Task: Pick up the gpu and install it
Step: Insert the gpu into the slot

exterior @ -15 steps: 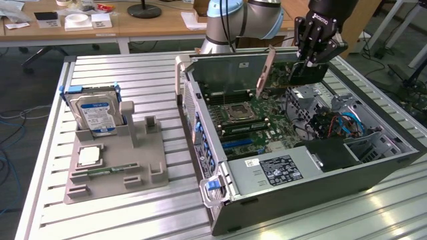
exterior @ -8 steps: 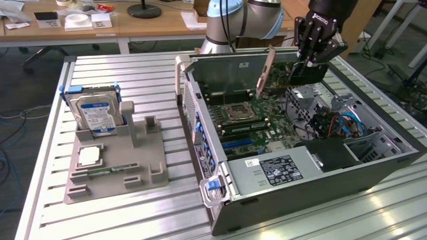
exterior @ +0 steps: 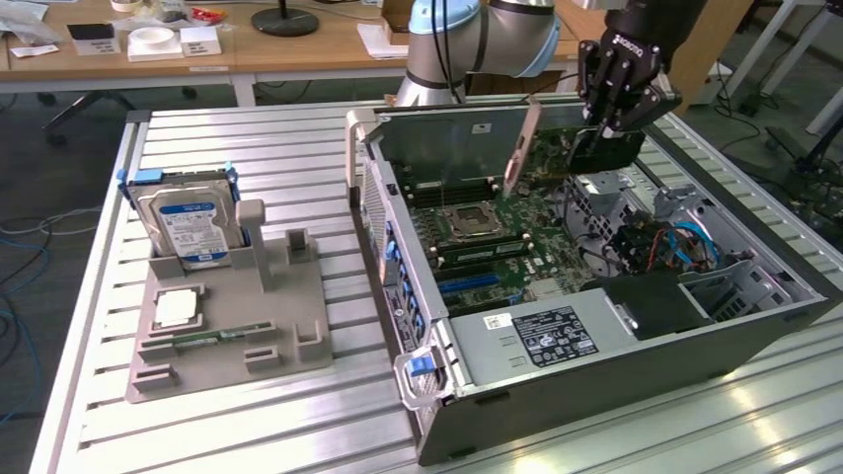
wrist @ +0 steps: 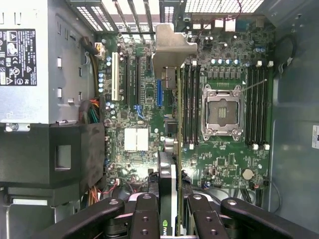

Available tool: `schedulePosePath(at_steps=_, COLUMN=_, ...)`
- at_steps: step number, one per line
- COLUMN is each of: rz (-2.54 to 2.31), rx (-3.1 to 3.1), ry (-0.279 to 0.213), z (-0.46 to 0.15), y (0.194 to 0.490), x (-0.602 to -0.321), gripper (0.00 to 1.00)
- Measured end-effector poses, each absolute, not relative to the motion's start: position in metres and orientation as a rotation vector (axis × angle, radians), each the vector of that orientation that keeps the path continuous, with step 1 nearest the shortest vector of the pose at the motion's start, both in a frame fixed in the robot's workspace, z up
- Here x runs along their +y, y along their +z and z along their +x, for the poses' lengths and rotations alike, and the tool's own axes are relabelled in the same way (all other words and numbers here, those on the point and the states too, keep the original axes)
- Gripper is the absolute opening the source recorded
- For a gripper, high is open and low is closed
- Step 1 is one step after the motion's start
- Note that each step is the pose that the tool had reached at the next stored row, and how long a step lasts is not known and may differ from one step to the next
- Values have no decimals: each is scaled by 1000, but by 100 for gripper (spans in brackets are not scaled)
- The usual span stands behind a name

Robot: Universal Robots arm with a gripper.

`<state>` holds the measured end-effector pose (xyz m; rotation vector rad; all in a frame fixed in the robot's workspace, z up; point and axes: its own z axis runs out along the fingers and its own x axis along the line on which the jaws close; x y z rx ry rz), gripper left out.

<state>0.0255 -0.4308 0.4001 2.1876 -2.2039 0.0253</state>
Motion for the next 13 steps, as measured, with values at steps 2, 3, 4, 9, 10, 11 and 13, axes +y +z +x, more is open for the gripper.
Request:
schedulePosePath(at_steps=2, rz=2190, rx=-2205, ry=29, z=23, y=397, x=-431, gripper=27)
schedulePosePath(at_steps=3, rz=2190, rx=-2206, ry=30, z=22, y=395, x=-431, gripper=27)
schedulePosePath(at_steps=4, rz=2191, rx=-2206, ry=32, z=21, y=394, x=-431, gripper=27)
schedulePosePath(at_steps=9, rz=2195, rx=-2210, ry=40, z=16, y=386, x=-431, gripper=27)
schedulePosePath(at_steps=10, rz=2196, rx=-2211, ry=42, z=16, y=384, x=-431, gripper=27)
schedulePosePath(at_steps=11, rz=2196, rx=-2211, ry=42, z=15, y=383, x=-431, gripper=27)
schedulePosePath(at_steps=13, rz=2196, rx=-2211, ry=43, z=14, y=380, x=-431, gripper=27)
